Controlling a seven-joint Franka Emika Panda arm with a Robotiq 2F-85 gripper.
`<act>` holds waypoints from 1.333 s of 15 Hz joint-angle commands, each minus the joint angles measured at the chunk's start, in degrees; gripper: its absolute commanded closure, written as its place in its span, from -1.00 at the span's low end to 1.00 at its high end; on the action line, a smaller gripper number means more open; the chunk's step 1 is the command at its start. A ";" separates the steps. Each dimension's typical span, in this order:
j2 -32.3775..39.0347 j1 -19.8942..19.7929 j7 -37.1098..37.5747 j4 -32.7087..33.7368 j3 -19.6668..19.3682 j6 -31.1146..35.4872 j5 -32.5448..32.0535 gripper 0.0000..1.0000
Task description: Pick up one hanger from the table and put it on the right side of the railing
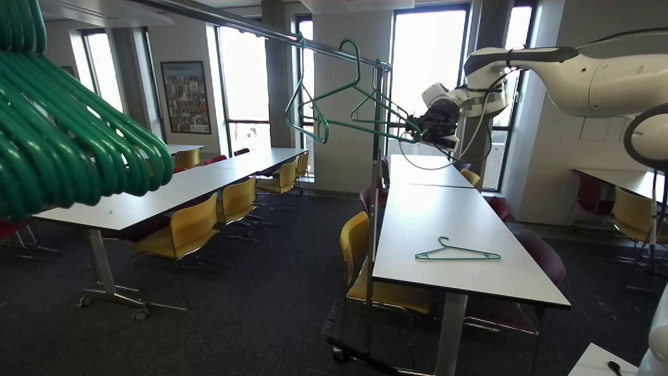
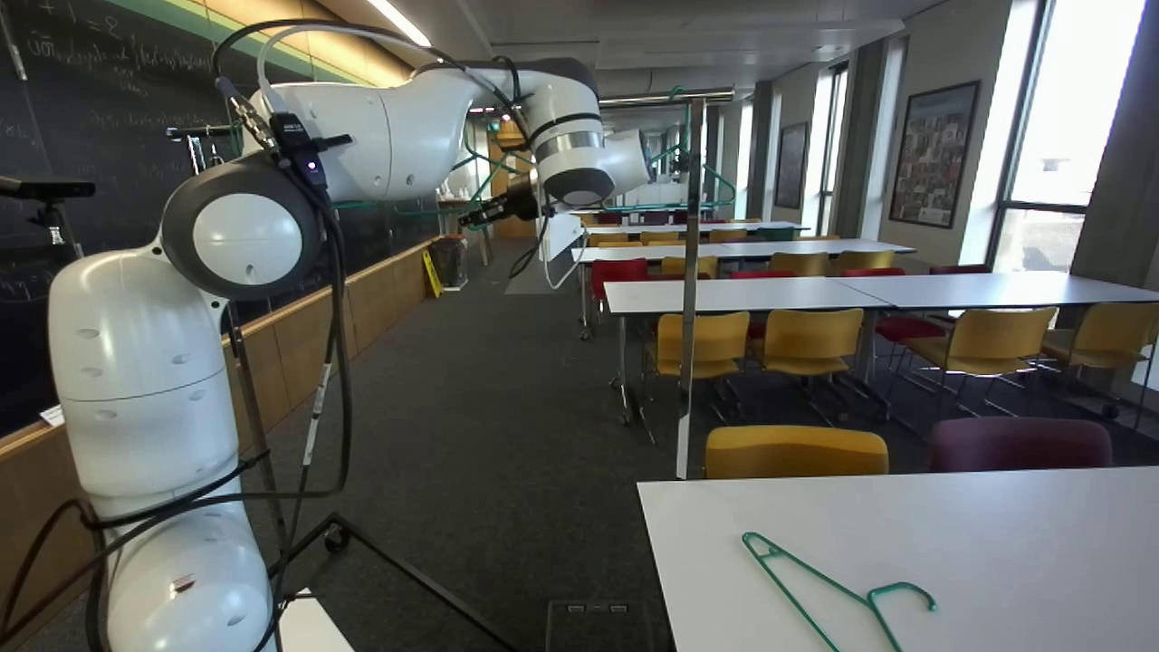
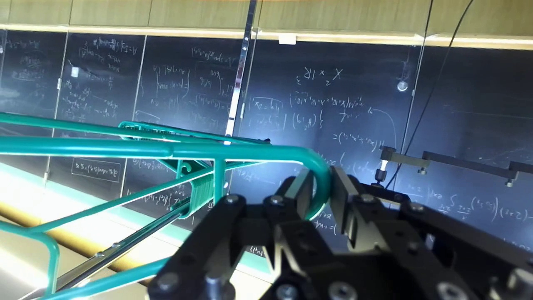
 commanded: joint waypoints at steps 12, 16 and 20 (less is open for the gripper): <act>4.52 -0.91 28.86 11.56 -0.32 0.81 9.83 0.92; 6.85 -0.98 33.33 13.23 -0.09 1.23 11.93 0.92; 8.35 -0.80 38.97 15.01 0.14 2.56 12.43 0.92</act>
